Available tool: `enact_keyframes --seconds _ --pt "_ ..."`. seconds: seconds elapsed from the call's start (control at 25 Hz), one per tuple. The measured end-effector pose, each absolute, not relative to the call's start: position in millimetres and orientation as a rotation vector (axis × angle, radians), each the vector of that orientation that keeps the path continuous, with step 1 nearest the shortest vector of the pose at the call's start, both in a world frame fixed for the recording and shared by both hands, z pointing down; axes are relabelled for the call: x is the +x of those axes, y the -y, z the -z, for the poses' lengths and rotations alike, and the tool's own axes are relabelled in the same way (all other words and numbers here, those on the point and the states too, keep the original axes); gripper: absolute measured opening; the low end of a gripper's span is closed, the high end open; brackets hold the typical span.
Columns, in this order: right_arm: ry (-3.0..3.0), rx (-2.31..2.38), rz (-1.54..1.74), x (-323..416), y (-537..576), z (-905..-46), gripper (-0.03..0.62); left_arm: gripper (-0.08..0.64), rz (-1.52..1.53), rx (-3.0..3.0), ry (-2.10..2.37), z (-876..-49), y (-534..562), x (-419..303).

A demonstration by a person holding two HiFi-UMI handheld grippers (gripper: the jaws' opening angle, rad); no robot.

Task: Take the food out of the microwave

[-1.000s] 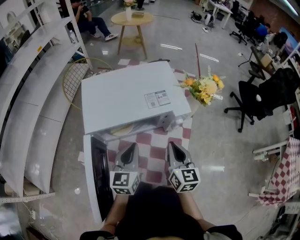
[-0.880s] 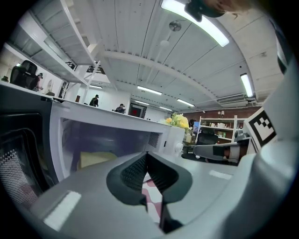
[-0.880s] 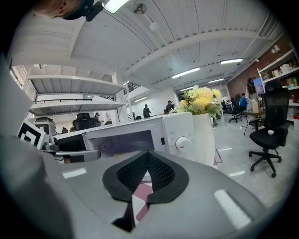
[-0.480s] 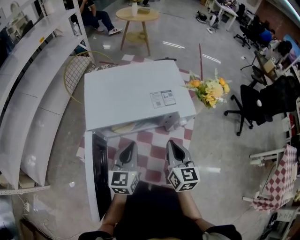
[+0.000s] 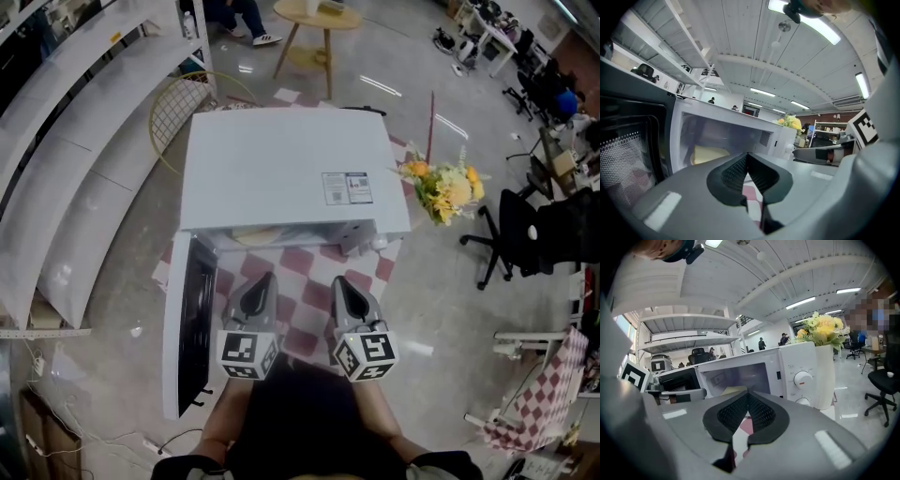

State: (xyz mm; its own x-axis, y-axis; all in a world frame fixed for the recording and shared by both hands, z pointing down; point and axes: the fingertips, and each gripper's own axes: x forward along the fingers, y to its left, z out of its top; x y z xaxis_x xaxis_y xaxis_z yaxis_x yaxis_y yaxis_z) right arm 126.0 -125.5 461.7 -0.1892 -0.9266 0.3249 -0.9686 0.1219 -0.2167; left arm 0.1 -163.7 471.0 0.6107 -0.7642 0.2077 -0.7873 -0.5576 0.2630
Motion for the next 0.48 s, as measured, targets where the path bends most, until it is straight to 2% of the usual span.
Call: enact_keyframes --seconds 0.48 --pt "2.36 1.783 -0.627 119.3 118.4 -470.4 0.0 0.011 -0.027 2.372 1.344 -483.6 145.7 -3.7"
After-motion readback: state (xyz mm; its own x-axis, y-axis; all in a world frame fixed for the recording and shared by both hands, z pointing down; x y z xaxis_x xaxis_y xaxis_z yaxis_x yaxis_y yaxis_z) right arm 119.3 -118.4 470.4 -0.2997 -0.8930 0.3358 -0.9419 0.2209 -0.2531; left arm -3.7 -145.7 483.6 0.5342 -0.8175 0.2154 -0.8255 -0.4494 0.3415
